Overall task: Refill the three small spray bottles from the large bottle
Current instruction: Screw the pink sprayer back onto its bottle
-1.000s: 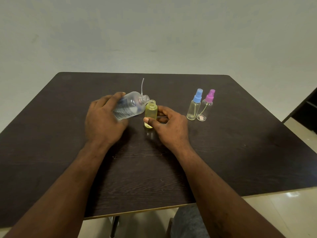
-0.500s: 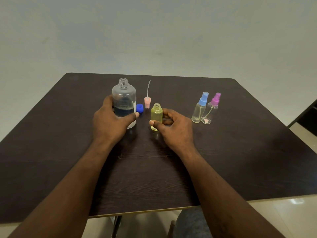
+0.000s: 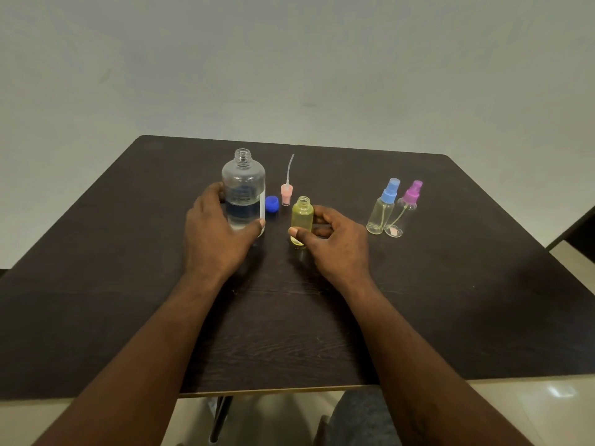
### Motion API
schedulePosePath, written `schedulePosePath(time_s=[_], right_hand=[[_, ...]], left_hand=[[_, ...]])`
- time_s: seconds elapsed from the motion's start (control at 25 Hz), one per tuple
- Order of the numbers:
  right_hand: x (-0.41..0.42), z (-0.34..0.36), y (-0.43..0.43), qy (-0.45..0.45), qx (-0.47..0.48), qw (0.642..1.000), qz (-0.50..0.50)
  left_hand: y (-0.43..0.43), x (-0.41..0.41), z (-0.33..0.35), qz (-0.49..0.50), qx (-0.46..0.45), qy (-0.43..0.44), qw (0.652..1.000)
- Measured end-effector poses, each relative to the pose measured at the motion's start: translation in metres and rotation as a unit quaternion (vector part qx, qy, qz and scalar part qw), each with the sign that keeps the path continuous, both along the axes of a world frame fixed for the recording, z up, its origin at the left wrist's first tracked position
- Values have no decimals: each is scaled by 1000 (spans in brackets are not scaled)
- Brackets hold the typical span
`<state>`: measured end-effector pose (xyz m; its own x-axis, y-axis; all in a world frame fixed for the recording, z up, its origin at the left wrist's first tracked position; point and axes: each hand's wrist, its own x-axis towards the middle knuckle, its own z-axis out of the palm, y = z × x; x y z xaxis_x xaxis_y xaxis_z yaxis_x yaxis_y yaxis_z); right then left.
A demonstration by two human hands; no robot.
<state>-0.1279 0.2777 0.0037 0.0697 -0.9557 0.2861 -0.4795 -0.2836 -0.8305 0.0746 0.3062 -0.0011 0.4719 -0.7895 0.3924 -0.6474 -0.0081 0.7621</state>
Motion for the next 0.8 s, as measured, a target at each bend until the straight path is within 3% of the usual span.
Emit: schedulePosePath(time_s=[0.2,0.32,0.48,0.8], right_hand=[[1,0,1,-2,4,1000,-6],[2,0,1,-13,8,1000,-9],[2,1,1,-13,-3,1000,-1],[1,1,2,14,-7,1000,15]], left_hand=[[25,-20,7,93,-6,-16,996],[35,-33,7,21,7,-61,998],[33,-48,10,-92,104,-180,974],[22,-62,16,-78,150,-165,972]])
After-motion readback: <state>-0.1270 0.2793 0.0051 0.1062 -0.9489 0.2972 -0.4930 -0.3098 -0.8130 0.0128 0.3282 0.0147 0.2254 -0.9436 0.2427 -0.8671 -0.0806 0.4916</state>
